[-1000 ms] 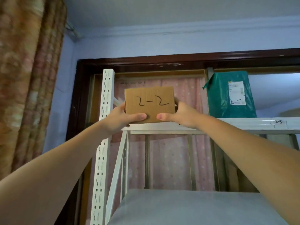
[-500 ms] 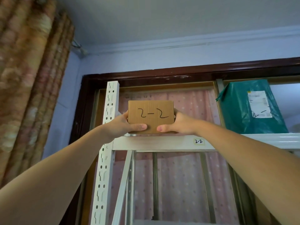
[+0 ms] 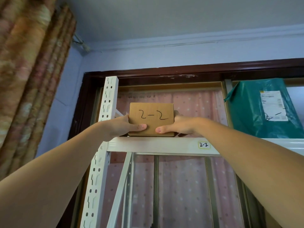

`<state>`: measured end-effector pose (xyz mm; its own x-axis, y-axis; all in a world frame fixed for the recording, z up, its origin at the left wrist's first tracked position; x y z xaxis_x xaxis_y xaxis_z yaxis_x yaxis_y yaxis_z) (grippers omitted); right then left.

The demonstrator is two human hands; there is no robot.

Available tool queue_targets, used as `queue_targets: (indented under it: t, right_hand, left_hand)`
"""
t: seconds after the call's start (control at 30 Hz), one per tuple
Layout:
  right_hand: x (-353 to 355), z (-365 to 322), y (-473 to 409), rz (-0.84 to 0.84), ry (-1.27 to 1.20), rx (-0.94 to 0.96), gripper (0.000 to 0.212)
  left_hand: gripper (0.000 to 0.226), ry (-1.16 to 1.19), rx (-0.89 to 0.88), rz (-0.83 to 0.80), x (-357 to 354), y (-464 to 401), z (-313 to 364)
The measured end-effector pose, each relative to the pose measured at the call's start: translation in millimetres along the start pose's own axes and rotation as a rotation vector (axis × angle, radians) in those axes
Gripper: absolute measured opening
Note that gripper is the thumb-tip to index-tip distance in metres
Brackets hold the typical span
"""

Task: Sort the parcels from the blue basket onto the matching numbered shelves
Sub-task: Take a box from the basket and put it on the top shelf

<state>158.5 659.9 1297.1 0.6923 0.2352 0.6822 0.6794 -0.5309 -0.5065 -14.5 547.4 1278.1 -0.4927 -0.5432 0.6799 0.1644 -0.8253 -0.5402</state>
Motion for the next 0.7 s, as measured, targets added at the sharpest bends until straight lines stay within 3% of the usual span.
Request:
queue_targets:
  t: [0.1, 0.17, 0.3, 0.47, 0.7]
  right_hand:
    - [-4.3, -1.2, -1.7, -0.031, 0.062, -0.042, 0.081]
    - [-4.2, 3.2, -6.2, -0.031, 0.110, -0.076, 0.089]
    - [-2.1, 8.6, -20.0, 0.004, 0.127, -0.092, 0.068]
    - [2.4, 17.4, -25.8, 0.043, 0.165, -0.131, 0.042]
    - [-10.3, 12.7, -43.4, 0.049, 0.266, -0.139, 0.035]
  left_hand:
    - [0.120, -0.104, 0.109, 0.061, 3.4, -5.4, -8.3]
    - [0.124, -0.184, 0.166, 0.094, 4.0, -7.8, -10.4]
    - [0.091, -0.312, 0.214, 0.148, 1.7, -18.6, -6.7]
    - [0.079, -0.400, 0.214, 0.168, -6.9, -35.3, -9.9]
    - [0.065, -0.476, 0.277, 0.162, -10.5, -55.9, -23.2]
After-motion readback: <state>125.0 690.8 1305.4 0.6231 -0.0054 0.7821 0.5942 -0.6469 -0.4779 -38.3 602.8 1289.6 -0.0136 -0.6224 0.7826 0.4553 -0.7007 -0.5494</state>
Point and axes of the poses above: each hand's wrist, its own y-axis away from the middle knuckle, its own x-axis out of the back of the hand, z = x × y, the point moved 8 cm from there along -y, towards the middle knuckle, and after that the axes turned 9 degrees about -y, right-handed, at the moved point
